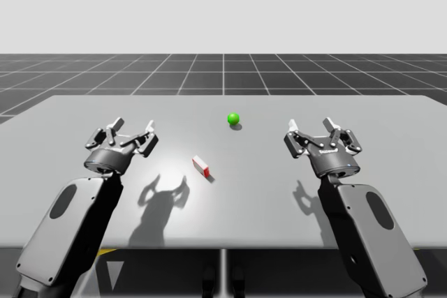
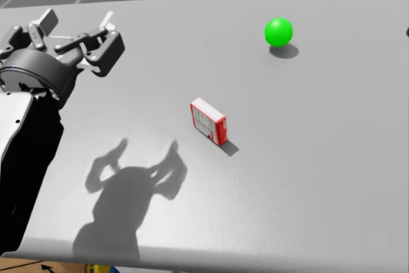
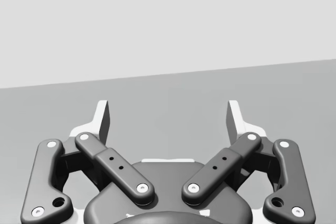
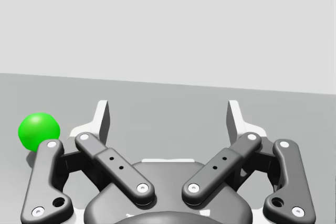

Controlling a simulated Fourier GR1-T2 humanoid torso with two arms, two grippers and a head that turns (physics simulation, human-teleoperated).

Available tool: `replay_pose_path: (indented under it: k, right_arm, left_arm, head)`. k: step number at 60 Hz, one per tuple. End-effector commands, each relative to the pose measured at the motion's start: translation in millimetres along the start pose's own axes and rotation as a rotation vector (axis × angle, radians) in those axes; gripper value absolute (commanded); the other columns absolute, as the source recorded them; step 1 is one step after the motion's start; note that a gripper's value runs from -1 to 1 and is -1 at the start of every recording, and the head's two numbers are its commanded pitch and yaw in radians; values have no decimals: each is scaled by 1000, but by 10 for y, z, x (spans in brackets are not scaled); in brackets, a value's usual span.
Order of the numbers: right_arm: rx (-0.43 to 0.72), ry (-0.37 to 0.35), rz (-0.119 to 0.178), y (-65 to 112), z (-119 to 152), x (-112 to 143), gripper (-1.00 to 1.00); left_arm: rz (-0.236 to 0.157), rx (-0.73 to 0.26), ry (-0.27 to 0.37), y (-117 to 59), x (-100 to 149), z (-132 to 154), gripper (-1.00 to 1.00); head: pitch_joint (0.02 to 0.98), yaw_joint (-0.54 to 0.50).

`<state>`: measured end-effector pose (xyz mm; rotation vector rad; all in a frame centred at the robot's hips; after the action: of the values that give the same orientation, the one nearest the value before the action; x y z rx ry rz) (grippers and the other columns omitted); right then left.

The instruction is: Watch the red light. When it turns green, pick up the object.

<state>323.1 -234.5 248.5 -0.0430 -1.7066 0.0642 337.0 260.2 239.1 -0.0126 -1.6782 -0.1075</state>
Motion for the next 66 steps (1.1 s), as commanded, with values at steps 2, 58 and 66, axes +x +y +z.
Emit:
replay_pose_path:
  k: [2, 58, 66]
  right_arm:
    - [-3, -1, 10, 12, 7, -3, -1000]
    - [7, -10, 45, 42, 7, -14, -1000]
    - [3, -11, 43, 41, 8, -11, -1000]
  left_arm:
    - [37, -138, 7, -175, 140, 235, -1000]
    - [43, -648, 307, -645, -700, 731, -1000]
    - [56, -659, 330, -765, -748, 627, -1000]
  head:
    - [818, 150]
    - [819, 152]
    - [819, 152]
